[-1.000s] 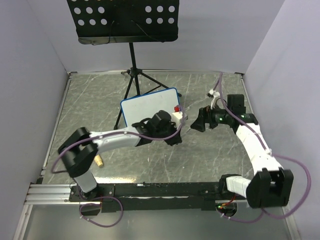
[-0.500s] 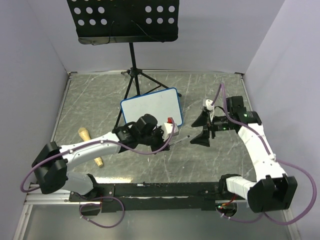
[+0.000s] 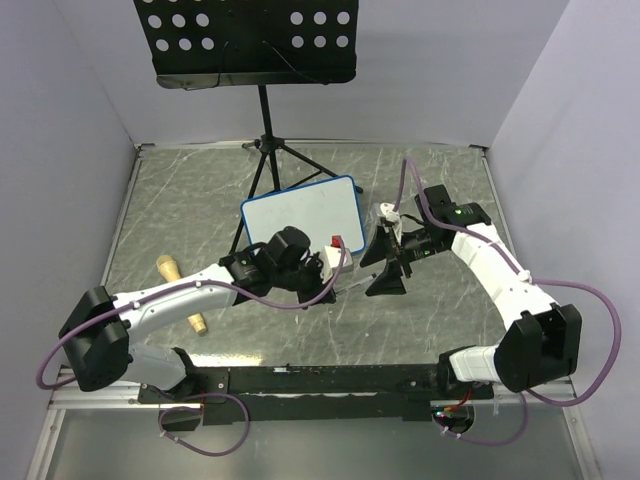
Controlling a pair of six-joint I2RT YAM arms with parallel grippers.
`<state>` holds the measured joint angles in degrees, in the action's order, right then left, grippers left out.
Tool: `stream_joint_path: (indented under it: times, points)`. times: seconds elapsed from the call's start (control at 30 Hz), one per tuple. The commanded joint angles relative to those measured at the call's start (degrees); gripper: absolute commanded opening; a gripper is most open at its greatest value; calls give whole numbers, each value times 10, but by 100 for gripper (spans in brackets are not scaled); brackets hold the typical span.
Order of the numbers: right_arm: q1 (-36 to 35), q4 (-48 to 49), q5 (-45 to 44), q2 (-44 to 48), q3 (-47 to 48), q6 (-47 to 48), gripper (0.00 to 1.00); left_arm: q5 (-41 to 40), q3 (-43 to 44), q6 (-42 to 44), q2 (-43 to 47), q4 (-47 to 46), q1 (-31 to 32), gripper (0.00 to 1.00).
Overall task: Write a sentence on the whiteboard
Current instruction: Open the pen cap of the whiteboard marker.
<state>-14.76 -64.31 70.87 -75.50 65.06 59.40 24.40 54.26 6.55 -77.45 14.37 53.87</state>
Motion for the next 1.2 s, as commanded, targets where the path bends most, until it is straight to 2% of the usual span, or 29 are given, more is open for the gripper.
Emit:
stream_joint_path:
  times: [0.0, 0.17, 0.43, 0.8, 1.17]
  points:
    - [-15, 46, 10, 16, -21, 2, 87, 40, 3, -21, 17, -53, -16, 1]
    - [-20, 52, 36, -3, -10, -5, 77, 55, -27, -51, 27, -101, -24, 1]
    - [-20, 6, 79, -35, 20, 12, 61, 57, -68, -96, 46, -169, -32, 1]
    - [-23, 40, 87, -38, 10, -29, 57, 84, -81, -123, 40, -215, -41, 1]
    - [-26, 49, 93, -44, 14, -48, 51, 98, -74, -130, 16, -223, -41, 1]
